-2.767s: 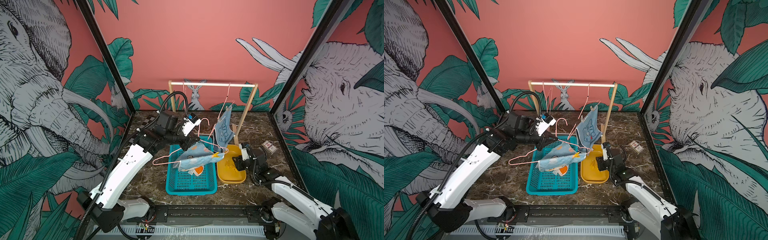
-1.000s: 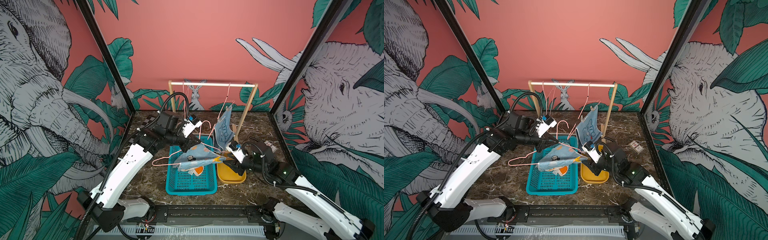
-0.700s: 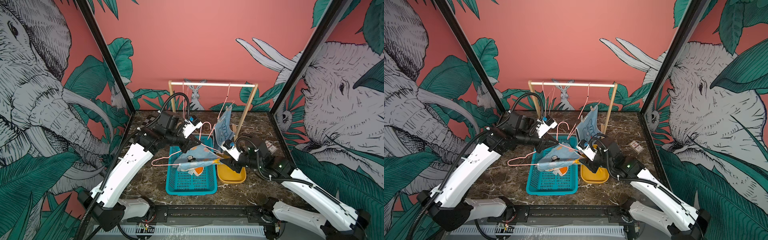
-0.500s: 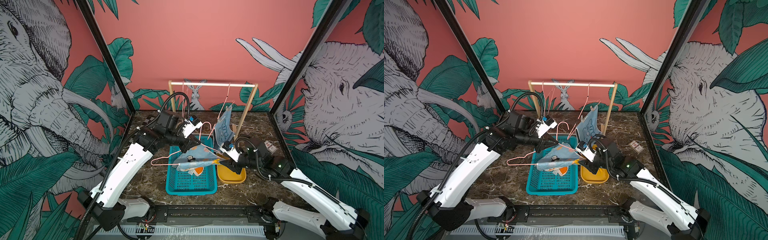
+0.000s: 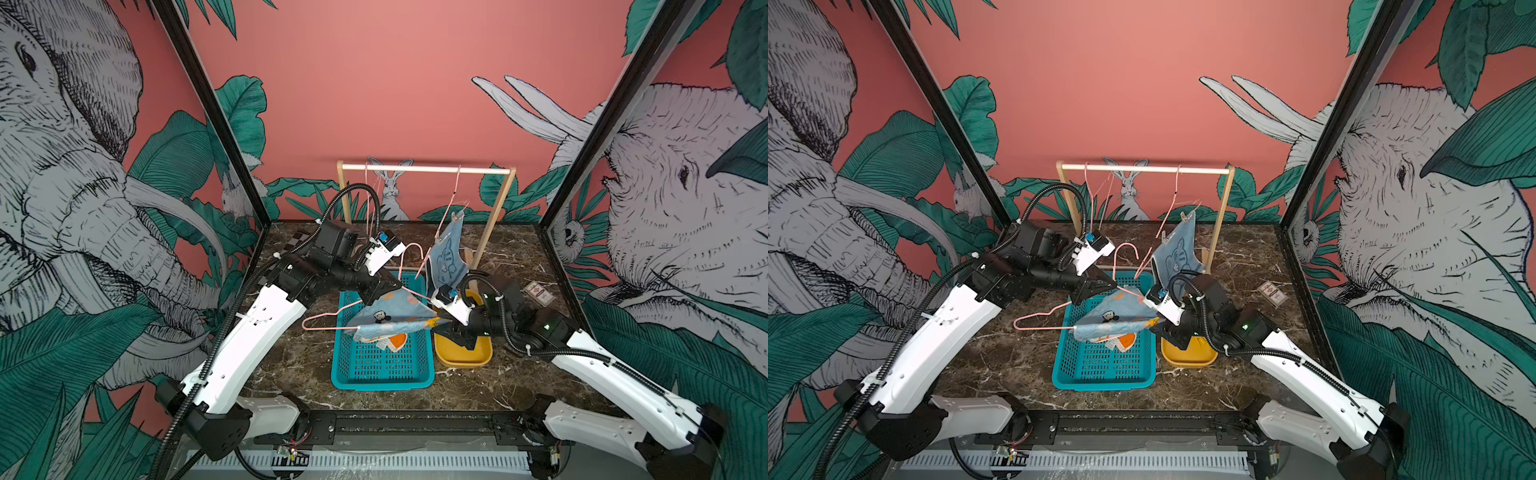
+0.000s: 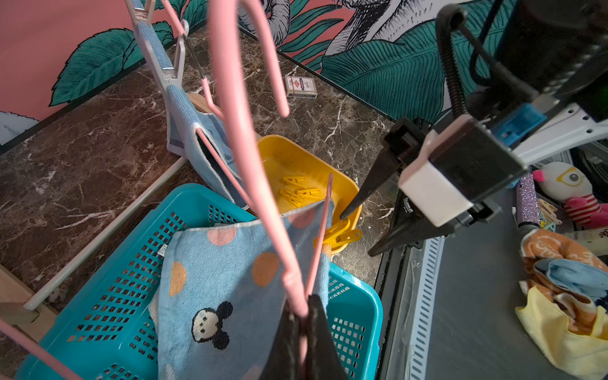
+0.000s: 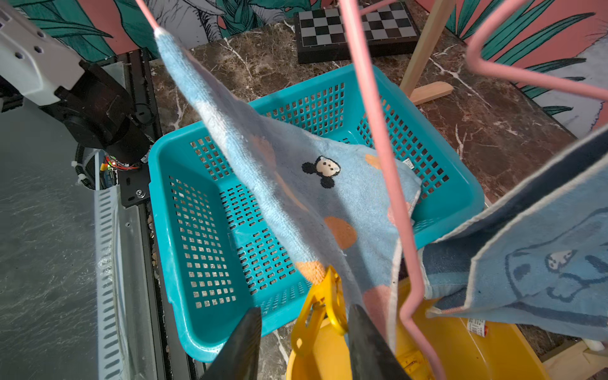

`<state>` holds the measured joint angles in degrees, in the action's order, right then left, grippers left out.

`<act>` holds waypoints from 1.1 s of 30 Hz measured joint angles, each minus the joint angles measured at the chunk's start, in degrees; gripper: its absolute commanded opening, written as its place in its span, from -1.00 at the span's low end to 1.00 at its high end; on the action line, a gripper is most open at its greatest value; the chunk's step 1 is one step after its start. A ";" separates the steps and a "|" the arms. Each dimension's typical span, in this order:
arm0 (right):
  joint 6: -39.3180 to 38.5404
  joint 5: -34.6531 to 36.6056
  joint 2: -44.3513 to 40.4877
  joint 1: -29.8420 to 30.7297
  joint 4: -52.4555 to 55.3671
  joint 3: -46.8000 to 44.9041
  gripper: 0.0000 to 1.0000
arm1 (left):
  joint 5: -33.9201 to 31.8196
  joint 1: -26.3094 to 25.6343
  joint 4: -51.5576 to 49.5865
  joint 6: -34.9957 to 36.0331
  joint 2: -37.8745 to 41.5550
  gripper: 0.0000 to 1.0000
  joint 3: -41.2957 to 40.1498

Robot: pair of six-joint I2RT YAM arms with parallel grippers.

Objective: Remove the clothespins securing towels to the hanger
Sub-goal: Remove the clothespin from the hanger.

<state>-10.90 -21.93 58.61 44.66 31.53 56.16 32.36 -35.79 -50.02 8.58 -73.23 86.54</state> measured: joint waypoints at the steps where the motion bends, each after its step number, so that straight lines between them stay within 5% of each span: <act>1: 0.07 -0.22 -0.02 0.20 -0.28 -0.28 -0.17 | 0.00 0.00 0.02 -0.02 0.00 -1.00 0.00; 22: 4.52 -0.74 -6.27 2.49 -2.54 -6.67 -0.14 | 0.00 0.00 0.22 -0.48 -0.04 -1.00 0.00; 33: 2.80 10.73 -4.00 8.00 1.51 -3.26 -0.01 | 0.00 0.00 -0.07 -0.37 -1.16 -1.00 1.51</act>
<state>-8.10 -11.20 54.61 52.66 33.04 52.90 32.36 -35.79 -50.09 8.21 -74.39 88.05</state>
